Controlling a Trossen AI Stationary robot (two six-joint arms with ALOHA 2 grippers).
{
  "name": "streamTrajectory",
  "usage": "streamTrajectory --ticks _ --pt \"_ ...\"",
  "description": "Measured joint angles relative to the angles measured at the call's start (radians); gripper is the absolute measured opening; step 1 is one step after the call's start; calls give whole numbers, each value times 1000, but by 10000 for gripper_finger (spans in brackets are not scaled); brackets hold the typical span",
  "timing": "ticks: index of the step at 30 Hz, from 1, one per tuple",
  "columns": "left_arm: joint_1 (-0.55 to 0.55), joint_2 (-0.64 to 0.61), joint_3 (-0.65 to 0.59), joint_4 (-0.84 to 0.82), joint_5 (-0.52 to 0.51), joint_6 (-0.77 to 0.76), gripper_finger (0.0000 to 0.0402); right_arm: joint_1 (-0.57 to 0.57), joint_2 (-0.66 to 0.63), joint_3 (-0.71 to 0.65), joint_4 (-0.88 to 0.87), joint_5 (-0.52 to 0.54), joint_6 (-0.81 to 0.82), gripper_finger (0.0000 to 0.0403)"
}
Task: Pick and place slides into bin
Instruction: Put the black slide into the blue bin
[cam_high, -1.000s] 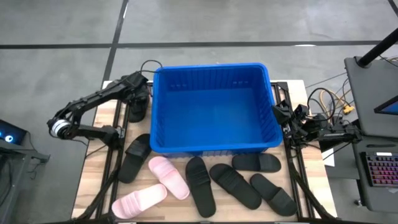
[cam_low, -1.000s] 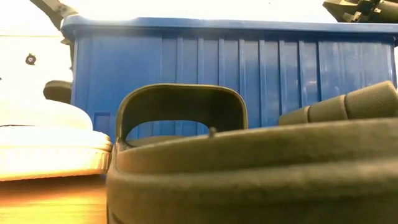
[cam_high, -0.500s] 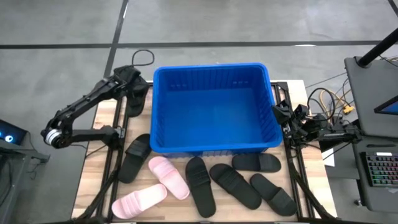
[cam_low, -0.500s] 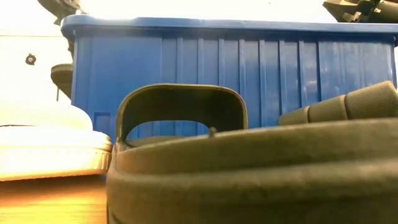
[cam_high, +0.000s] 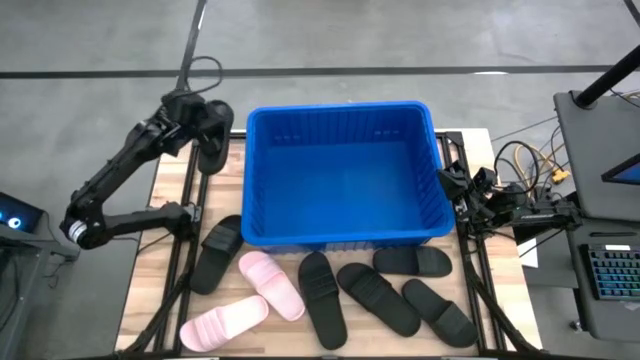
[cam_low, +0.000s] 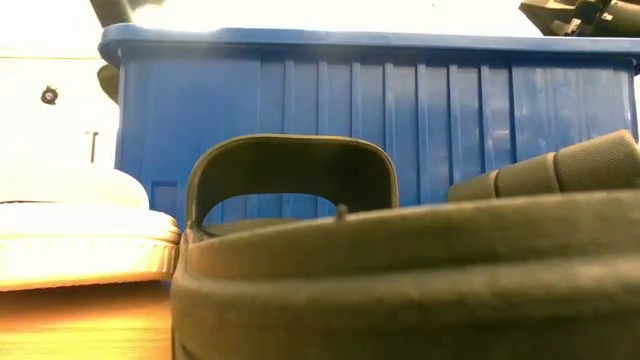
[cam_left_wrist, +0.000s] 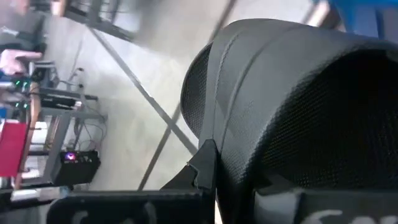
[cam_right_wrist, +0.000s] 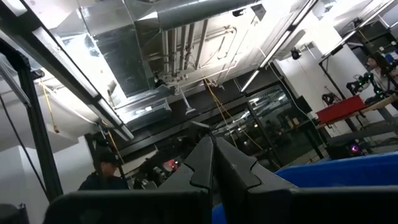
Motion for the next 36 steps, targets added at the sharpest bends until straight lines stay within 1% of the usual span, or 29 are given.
streamTrajectory --ticks 3,6,7,11,15,18,23,30,36 --pt "0 -29 42 1 50 -52 1 0 0 0 0 0 12 8" --pt "0 -52 84 2 123 -94 1 0 0 0 -1 0 11 8" --pt "0 -57 98 3 153 -112 1 0 0 0 -1 0 11 8" --pt "0 -78 136 48 333 -206 1 0 0 0 -1 0 11 8" --pt "0 -91 150 166 478 -338 1 0 0 0 -1 0 11 8" --pt "1 -96 149 287 591 -431 1 0 0 0 -1 0 11 8" --pt "0 -85 145 461 748 -540 1 0 0 0 -1 0 11 8" --pt "0 -44 136 694 893 -651 1 0 0 0 -1 0 11 8" --pt "-1 14 136 810 1151 -686 1 0 0 0 -1 0 11 8"
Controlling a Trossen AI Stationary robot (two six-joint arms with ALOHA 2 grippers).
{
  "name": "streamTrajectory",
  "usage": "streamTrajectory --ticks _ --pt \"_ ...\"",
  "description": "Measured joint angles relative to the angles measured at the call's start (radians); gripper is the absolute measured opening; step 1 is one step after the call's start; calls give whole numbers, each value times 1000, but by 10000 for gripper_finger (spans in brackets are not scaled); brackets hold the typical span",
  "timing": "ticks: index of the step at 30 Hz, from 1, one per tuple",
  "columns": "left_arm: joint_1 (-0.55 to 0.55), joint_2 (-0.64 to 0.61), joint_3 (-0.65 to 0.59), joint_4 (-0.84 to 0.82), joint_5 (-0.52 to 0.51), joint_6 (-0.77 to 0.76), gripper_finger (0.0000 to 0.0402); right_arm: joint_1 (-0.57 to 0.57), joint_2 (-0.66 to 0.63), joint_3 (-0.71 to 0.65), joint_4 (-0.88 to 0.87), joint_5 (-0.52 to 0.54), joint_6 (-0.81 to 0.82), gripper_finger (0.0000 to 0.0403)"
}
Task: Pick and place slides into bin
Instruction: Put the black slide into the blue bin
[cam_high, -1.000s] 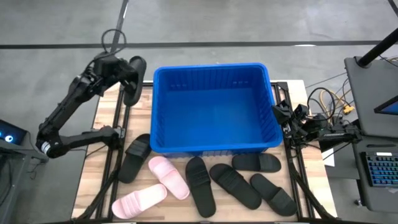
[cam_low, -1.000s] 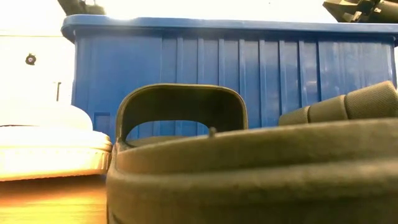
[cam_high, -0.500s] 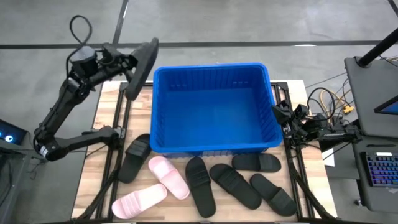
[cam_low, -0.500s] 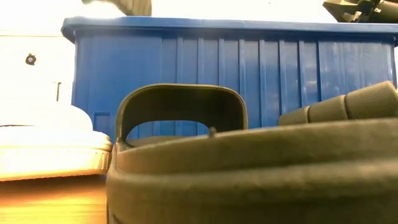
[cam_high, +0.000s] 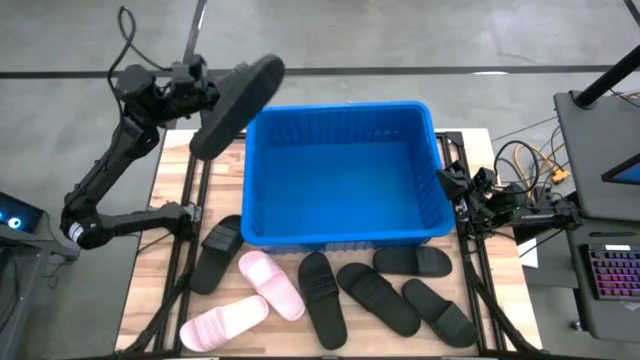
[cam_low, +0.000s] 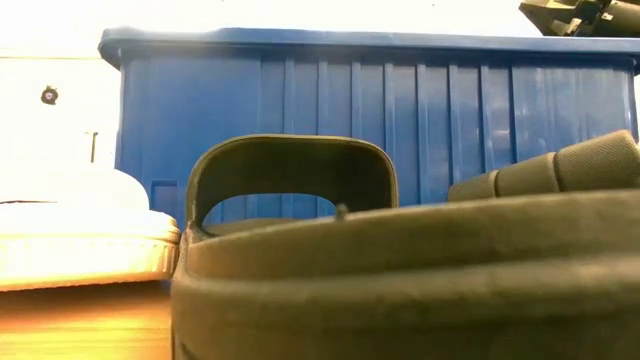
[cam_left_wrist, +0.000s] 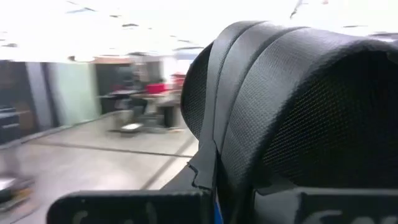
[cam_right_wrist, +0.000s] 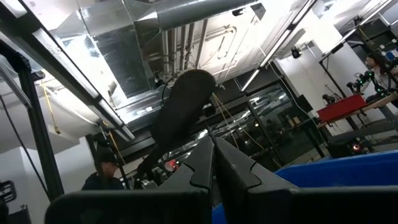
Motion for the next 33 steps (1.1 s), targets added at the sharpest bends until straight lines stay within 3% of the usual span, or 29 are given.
streamTrajectory --ticks 11,33 --pt "-40 110 -2 130 358 -64 1 0 0 0 0 0 0 8" --pt "-164 308 -3 242 379 -65 1 0 0 0 0 0 0 8"
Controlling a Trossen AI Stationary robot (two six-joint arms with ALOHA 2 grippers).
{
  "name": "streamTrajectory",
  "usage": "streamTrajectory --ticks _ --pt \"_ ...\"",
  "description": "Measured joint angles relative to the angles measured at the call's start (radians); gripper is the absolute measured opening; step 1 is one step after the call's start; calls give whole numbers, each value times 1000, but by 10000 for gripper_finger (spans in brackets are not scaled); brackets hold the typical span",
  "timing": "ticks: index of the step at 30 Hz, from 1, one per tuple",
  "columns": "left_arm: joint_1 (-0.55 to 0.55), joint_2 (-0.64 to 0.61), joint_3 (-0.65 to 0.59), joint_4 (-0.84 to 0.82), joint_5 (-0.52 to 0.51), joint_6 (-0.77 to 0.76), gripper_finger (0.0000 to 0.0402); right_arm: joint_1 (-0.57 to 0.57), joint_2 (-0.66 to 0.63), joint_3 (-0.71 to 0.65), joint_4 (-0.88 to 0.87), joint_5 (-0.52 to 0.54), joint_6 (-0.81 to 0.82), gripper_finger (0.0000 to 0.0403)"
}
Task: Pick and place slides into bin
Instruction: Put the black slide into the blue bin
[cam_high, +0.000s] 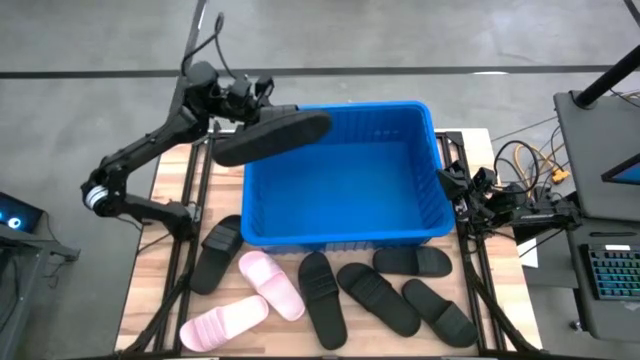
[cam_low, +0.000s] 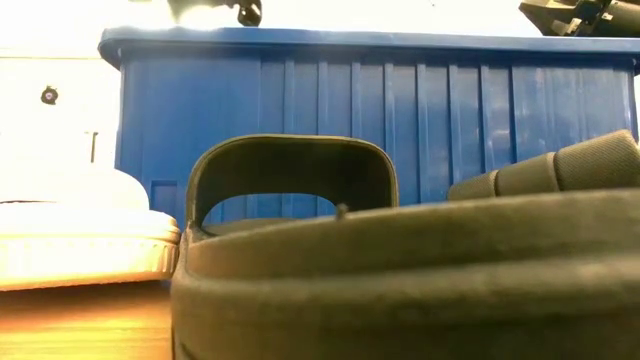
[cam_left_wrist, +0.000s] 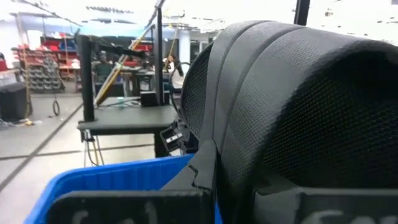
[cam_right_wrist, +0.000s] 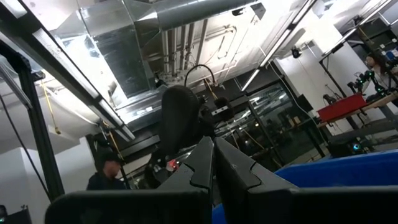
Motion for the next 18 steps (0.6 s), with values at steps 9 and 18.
streamTrajectory --ticks 9,18 --pt "-45 58 0 41 1 2 1 0 0 0 -10 0 0 8" --pt "-80 121 0 64 0 2 1 0 0 0 -23 0 0 8"
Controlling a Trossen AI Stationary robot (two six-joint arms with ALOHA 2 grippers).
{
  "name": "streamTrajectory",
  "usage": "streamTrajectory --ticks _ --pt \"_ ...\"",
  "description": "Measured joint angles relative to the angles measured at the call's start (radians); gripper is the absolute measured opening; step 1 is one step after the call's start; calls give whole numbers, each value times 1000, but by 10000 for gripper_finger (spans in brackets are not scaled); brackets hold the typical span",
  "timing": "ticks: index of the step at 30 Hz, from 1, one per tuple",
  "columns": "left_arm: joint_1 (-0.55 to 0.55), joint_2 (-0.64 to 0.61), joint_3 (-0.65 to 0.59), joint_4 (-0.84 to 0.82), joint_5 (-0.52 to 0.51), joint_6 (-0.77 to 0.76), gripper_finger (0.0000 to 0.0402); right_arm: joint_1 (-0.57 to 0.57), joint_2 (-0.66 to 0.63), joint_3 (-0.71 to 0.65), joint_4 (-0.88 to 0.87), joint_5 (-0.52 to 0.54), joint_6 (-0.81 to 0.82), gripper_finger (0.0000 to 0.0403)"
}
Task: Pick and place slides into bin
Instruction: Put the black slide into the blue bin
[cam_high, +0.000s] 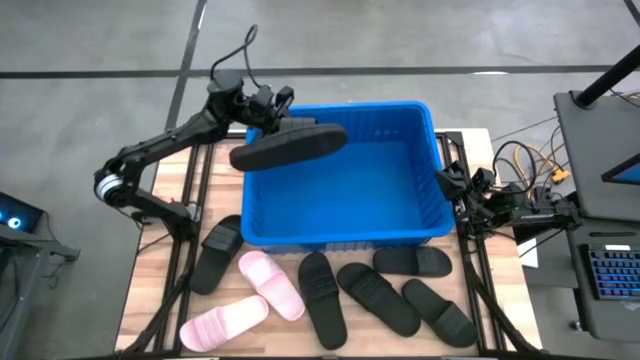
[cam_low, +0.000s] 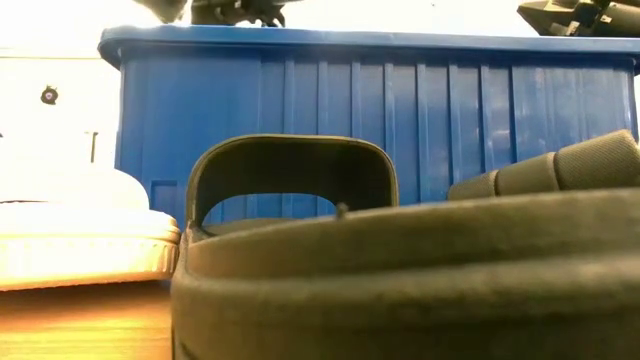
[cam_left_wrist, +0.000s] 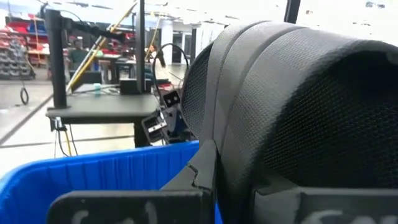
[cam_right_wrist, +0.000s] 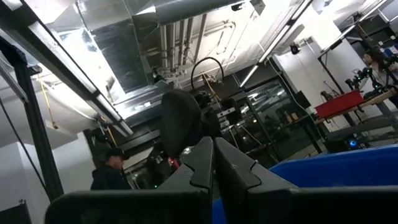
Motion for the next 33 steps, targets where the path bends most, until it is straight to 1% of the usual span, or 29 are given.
streamTrajectory --ticks 14,20,33 --pt "-54 91 0 17 -19 -27 1 0 0 0 0 0 3 8" --pt "-78 108 0 15 -76 -27 1 0 0 0 0 0 3 8" --pt "-126 110 0 16 -282 -26 1 0 0 0 0 0 0 8"
